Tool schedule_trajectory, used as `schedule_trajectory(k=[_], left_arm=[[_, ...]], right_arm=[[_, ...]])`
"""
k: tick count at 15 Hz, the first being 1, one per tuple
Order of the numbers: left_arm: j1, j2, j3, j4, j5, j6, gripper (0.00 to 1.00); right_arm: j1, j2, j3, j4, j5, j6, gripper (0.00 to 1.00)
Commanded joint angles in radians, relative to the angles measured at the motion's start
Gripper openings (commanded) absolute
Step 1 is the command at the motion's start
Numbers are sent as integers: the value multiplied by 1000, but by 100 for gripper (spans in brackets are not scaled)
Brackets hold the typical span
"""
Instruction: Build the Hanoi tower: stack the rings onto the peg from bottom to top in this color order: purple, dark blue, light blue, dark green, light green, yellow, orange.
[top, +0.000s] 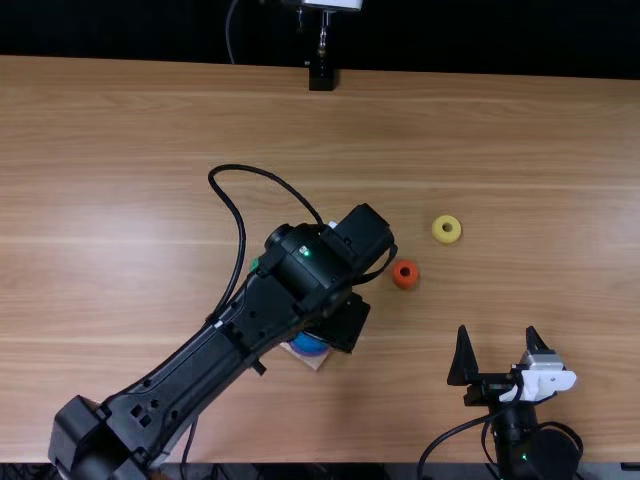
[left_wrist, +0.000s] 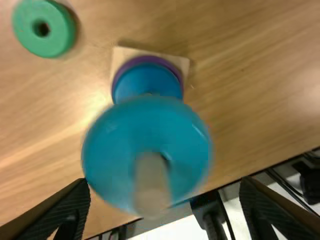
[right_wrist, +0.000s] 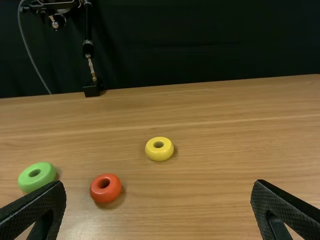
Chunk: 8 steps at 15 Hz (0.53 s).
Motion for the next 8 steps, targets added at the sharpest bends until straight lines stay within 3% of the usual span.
schedule_trajectory(k=[1,8], left_arm=[[7,4,-12,5,55,0,100],[87,4,31,11,35,9,100]], right_arm=[[-14,-13,-15,-9,0,2,100],[-14,-13,-15,-11,0,2,100]])
